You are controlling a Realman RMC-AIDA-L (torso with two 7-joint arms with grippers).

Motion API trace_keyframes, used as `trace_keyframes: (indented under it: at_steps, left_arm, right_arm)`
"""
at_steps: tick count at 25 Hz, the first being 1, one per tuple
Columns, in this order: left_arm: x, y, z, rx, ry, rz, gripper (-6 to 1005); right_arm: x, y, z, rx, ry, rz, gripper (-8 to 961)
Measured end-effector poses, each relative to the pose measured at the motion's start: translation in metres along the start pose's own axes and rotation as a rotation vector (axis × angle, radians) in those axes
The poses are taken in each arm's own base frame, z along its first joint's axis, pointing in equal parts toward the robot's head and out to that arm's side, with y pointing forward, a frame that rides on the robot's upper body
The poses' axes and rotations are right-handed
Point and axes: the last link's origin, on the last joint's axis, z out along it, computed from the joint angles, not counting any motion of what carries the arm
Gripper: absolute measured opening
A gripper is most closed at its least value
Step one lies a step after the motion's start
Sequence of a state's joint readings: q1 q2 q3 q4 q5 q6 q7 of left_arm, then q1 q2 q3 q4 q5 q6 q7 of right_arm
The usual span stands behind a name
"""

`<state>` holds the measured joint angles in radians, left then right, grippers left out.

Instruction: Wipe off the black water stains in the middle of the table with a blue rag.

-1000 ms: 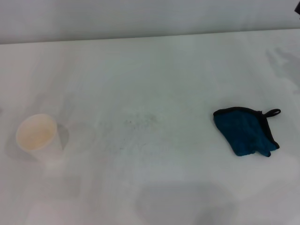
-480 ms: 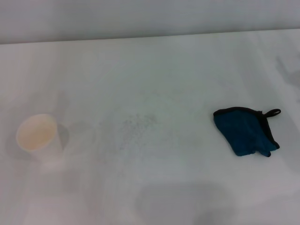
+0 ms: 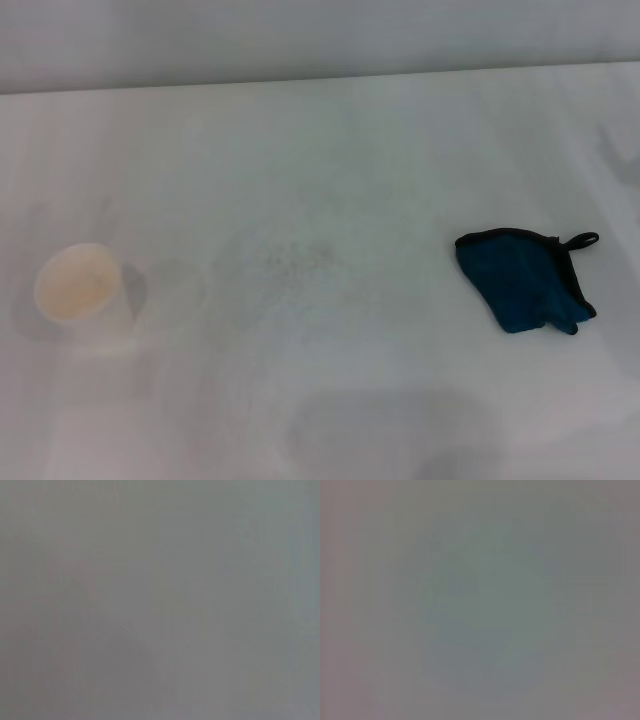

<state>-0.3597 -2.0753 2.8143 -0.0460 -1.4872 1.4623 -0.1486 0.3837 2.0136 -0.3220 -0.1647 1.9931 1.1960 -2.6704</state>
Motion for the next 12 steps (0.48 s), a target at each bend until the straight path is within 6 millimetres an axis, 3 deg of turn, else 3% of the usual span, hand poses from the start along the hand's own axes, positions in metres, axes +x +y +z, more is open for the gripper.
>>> trace_keyframes:
  at_steps: [12]
  left_arm:
    - [-0.016, 0.004, -0.012, 0.023, -0.097, -0.008, 884]
  right_arm:
    - [0.008, -0.005, -0.012, 0.076, 0.007, -0.029, 873]
